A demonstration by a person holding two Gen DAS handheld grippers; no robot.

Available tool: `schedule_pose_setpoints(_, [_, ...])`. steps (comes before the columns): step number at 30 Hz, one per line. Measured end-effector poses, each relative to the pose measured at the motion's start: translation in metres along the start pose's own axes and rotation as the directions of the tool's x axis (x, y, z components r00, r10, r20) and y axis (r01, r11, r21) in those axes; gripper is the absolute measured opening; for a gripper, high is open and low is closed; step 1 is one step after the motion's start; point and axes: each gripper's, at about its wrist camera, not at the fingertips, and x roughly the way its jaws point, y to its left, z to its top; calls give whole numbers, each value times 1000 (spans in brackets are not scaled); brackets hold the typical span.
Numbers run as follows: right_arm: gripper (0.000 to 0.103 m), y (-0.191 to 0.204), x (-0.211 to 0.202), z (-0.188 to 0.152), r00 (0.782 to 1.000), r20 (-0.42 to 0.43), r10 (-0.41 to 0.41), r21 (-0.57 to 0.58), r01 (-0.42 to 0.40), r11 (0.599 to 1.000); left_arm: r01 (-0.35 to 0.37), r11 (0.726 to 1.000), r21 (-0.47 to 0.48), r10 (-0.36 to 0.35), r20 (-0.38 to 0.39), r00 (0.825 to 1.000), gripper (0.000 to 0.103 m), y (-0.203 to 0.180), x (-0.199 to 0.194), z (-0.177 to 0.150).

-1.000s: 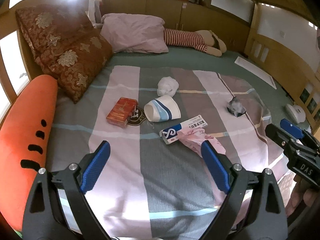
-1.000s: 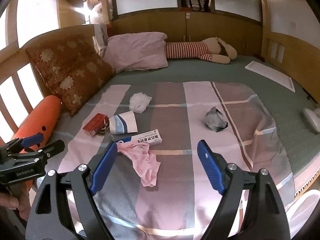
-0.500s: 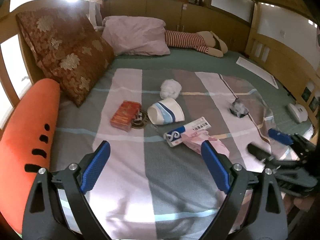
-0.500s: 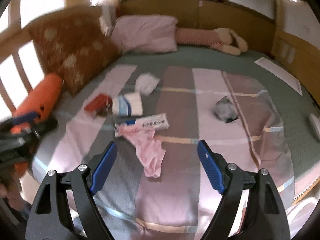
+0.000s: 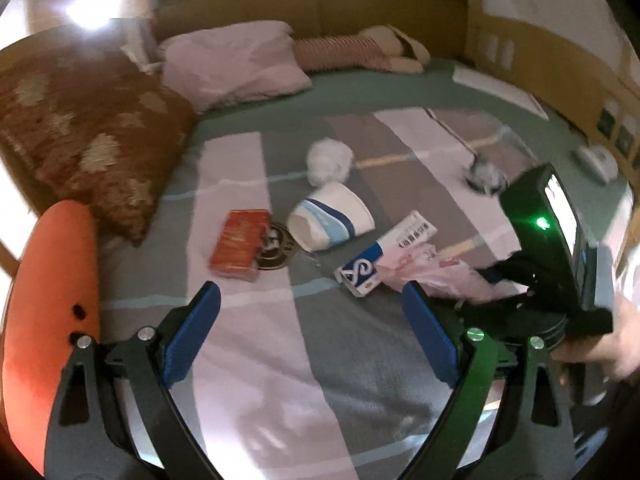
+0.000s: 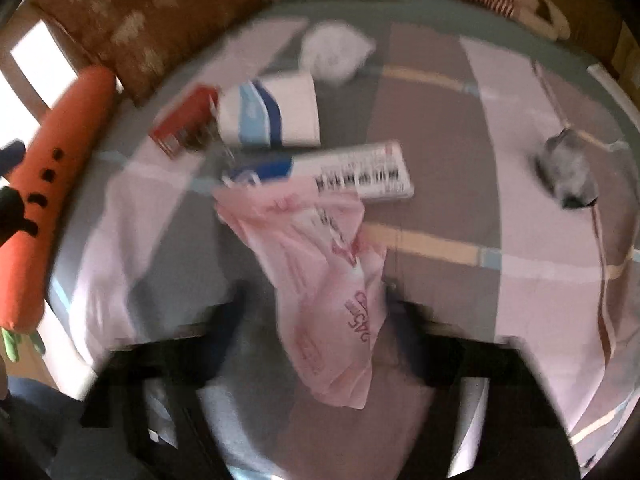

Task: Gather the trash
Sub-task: 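Grasp the pink tissue packet with the right tool while the left tool grasps the white medicine box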

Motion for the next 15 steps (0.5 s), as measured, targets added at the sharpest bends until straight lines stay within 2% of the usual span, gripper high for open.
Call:
schedule_pose_setpoints(1, [20, -2, -6, 0, 1000, 12, 7, 10, -7, 1000, 7, 1000, 29, -7, -6, 1000, 92, -4, 8, 1])
schedule_pose_setpoints(3, [17, -7, -30, 3, 998, 69, 0, 43, -3, 999, 15, 997, 76, -15, -2, 1000, 91, -11, 19, 2])
schedule_pose_setpoints(7, [17, -36, -87, -4, 970, 244, 15, 184, -61, 981, 106, 983, 151, -101, -40, 994, 88, -24, 51, 3])
schedule_pose_setpoints(9, [17, -49, -102, -11, 956, 293, 6, 240, -80, 967, 124, 971, 206, -115, -56, 992, 87, -33, 66, 1])
schedule_pose_setpoints(11, [17, -56, -104, -11, 953, 303, 8, 263, -91, 961, 140, 953, 268, -125, -71, 990, 87, -44, 82, 0])
schedule_pose_setpoints(15, [17, -59, -98, -10, 958, 287, 4, 278, -87, 957, 160, 933, 323, -133, -104, 986, 85, -54, 108, 1])
